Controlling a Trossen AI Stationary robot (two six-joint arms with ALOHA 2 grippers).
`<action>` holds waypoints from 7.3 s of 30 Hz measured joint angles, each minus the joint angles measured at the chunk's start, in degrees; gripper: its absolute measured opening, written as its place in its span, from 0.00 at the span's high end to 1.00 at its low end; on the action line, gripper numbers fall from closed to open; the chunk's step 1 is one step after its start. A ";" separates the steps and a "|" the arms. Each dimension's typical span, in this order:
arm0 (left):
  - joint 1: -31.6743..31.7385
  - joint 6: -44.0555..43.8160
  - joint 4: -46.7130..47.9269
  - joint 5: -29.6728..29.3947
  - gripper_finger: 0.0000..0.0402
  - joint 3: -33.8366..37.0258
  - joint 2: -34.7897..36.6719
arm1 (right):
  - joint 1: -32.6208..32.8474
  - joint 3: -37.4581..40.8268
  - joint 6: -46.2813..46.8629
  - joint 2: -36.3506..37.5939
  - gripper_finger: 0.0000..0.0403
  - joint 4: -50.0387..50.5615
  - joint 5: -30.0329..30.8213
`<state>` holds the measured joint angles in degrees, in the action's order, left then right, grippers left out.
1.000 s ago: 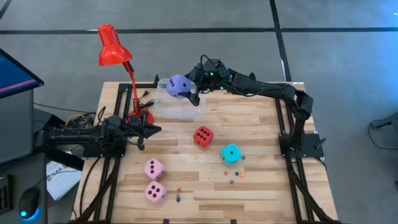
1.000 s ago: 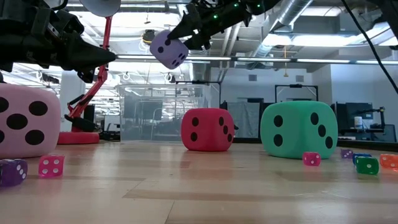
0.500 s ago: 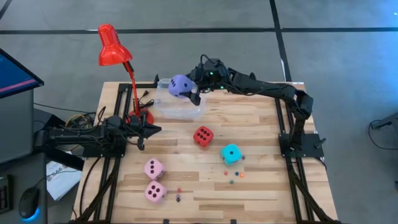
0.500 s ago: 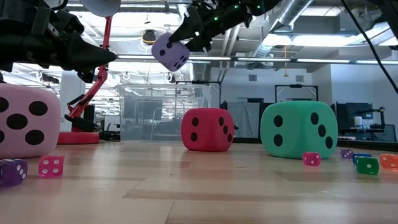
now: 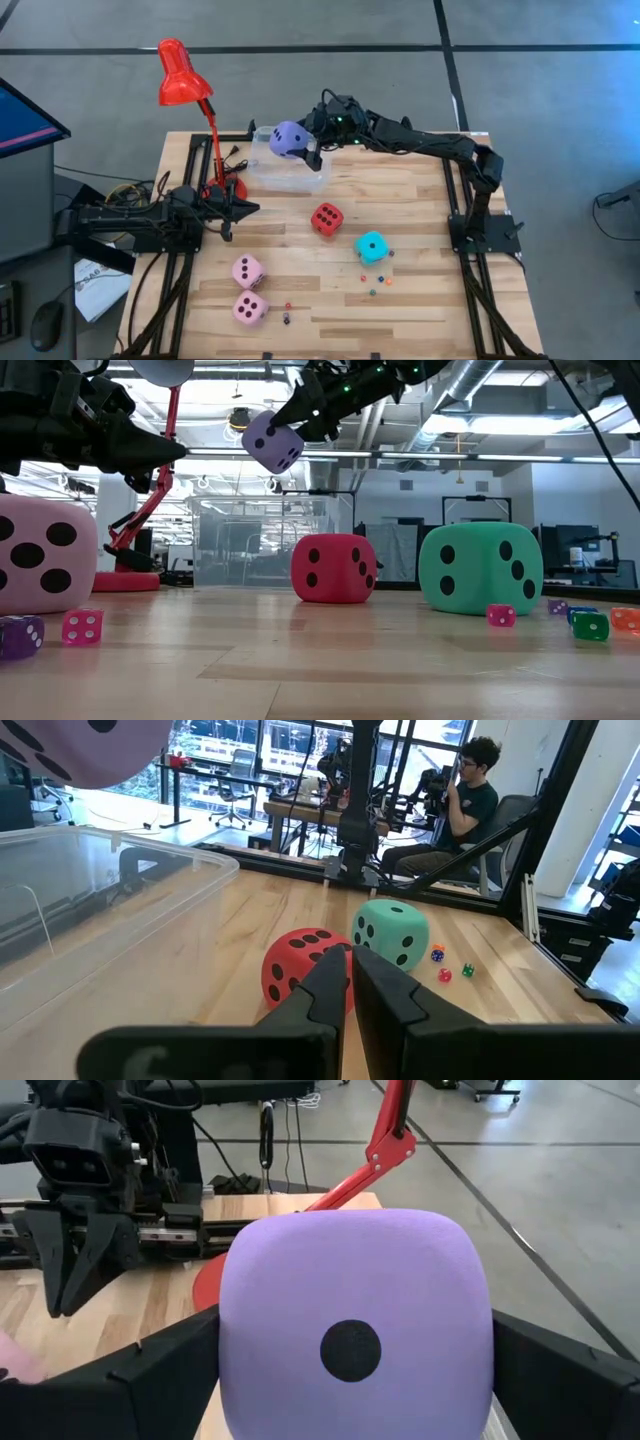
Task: Pick & Place Dice
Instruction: Put the large purple die into the transparent bin, then move the transparent bin
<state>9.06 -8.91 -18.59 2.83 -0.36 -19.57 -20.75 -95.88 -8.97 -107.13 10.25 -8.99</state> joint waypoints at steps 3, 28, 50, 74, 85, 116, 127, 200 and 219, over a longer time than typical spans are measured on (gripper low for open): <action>0.00 0.00 0.02 0.00 0.97 0.00 0.02 | 0.15 0.00 -0.01 0.00 0.01 -0.03 0.02; 0.00 0.00 0.02 0.00 0.97 -0.02 0.00 | -6.68 3.74 10.53 0.00 0.01 -2.18 -4.67; 0.00 0.00 0.01 0.00 0.97 0.00 0.01 | -6.59 5.09 7.06 0.00 0.01 1.85 -2.91; 0.00 -0.01 0.02 -0.01 0.97 -0.02 0.01 | -4.48 5.09 2.95 -0.02 0.01 2.86 -2.95; 0.00 0.00 -0.02 0.00 0.97 0.00 0.00 | -3.96 5.09 2.95 -0.02 0.01 2.59 -2.95; 0.02 1.27 -11.79 -22.53 1.00 -2.82 -13.03 | -4.02 5.07 2.49 -0.02 0.01 2.55 -2.95; 5.00 7.85 -11.32 -22.20 1.00 -18.48 -32.24 | -4.02 5.05 0.06 -0.02 0.01 6.94 -2.93; 15.75 11.67 14.58 -14.02 1.00 -52.66 -56.09 | -4.51 4.95 -12.62 0.02 0.01 2.00 -1.73; 15.50 11.63 20.16 -13.99 1.00 -38.78 -34.93 | -6.01 3.10 -12.01 7.33 0.01 17.06 -1.92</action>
<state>24.56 2.72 1.57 -11.15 -39.14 -54.50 -26.76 -92.77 -20.99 -99.80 27.30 -10.92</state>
